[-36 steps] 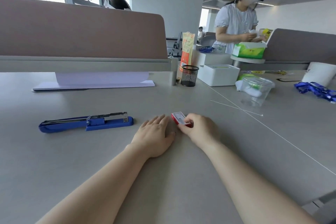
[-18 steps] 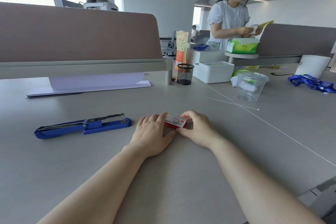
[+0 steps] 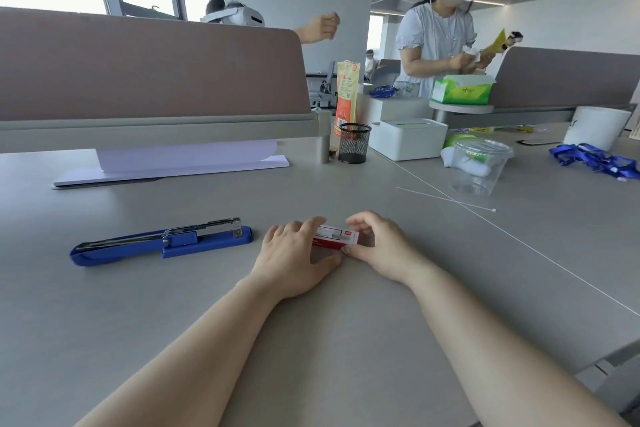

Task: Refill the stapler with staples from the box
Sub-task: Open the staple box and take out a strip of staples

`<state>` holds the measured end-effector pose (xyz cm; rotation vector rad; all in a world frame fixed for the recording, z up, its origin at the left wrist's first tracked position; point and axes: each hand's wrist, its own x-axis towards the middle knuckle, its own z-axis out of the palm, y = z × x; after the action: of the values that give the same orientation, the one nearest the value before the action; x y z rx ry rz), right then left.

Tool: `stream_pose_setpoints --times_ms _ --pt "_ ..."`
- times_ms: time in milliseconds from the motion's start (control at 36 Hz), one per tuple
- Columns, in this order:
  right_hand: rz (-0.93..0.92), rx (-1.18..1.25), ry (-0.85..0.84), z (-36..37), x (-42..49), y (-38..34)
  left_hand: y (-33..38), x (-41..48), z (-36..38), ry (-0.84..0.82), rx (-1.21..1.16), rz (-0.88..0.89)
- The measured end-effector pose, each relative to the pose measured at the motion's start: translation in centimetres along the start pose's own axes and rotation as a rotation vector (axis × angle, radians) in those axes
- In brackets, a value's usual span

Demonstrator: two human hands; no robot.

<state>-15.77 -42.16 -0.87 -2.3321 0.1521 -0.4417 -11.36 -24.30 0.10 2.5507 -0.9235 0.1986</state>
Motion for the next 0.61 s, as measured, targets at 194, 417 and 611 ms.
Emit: stream_pose_setpoints --times_ms 194,417,611 --pt "0.039 0.07 -0.034 -0.6 -0.1 0.0 -0.2 0.1 0.4 0.014 0.091 -0.007" --pt "0.037 0.096 -0.039 -0.9 -0.2 0.1 -0.6 0.5 0.8 -0.102 0.131 0.071" --pt "0.043 0.024 -0.037 -2.0 -0.1 1.0 -0.5 0.5 0.8 -0.14 0.152 0.051"
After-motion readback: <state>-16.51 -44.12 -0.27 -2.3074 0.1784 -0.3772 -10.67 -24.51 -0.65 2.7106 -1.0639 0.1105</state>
